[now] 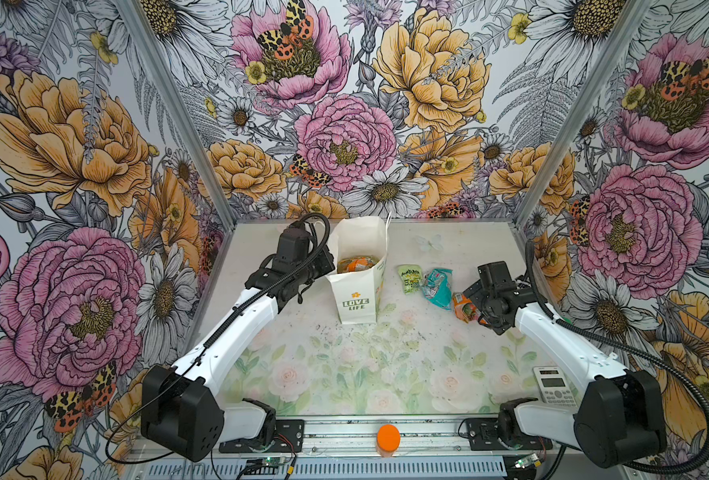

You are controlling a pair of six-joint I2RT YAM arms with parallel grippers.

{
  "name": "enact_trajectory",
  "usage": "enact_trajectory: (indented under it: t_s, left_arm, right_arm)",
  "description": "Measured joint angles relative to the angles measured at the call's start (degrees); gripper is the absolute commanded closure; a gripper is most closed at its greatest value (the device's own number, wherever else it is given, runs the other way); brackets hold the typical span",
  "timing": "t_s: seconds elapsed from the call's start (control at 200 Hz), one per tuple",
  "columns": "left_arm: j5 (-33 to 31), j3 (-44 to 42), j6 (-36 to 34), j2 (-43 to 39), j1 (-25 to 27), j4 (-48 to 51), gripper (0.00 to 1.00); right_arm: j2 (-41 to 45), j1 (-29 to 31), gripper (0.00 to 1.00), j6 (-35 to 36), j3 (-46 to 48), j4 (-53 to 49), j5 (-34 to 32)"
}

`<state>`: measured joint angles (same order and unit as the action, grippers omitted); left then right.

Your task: Place the snacks into the paper bag

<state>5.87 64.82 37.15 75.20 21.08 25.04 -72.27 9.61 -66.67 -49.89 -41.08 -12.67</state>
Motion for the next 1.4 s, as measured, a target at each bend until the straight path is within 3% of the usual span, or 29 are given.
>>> enact_trajectory:
  t_s: [1.401]
  left_arm:
    - [0.6,-1.7,0.0,-1.3,-2.2,-0.5,1.00]
  right_arm:
    - [-19.1,-5.0,0.01,1.7,-0.8,11.1,5.9]
